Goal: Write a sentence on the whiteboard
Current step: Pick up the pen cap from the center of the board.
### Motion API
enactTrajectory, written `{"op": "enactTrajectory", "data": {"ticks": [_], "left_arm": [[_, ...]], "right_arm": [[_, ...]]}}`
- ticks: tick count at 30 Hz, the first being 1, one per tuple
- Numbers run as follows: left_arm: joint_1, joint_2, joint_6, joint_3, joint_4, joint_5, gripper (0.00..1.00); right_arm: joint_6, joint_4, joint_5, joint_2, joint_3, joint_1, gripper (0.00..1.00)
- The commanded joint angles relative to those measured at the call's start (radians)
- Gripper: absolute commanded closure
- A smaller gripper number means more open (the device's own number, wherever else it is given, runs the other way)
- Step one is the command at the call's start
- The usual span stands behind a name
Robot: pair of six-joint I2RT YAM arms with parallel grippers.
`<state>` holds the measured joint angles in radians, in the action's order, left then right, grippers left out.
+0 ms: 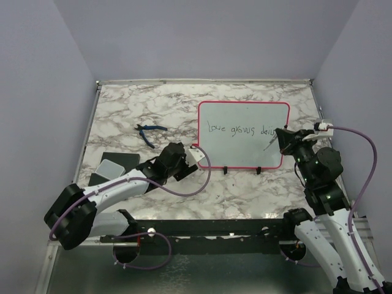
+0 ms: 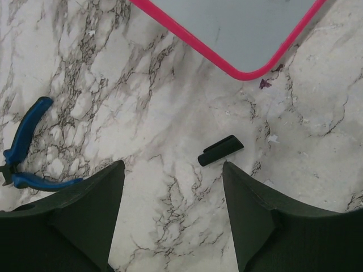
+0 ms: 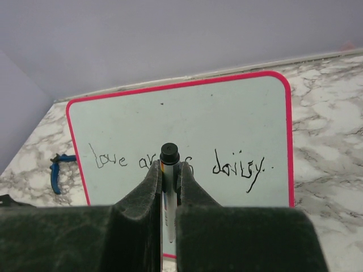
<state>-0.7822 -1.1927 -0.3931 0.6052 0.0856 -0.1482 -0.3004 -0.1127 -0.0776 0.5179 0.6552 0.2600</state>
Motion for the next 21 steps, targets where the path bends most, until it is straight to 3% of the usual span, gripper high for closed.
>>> {"op": "enactTrajectory", "data": {"ticks": [1, 21], "left_arm": [[-0.007, -0.074, -0.059, 0.006, 0.021, 0.006, 0.3], [-0.007, -0.272, -0.053, 0.062, 0.038, 0.067, 0.43]], "right_arm": [[-0.018, -0.079, 0.071, -0.017, 0.04, -0.004, 0.99], [-0.025, -0.076, 0.153, 0.01, 0.032, -0.004, 0.99]]}}
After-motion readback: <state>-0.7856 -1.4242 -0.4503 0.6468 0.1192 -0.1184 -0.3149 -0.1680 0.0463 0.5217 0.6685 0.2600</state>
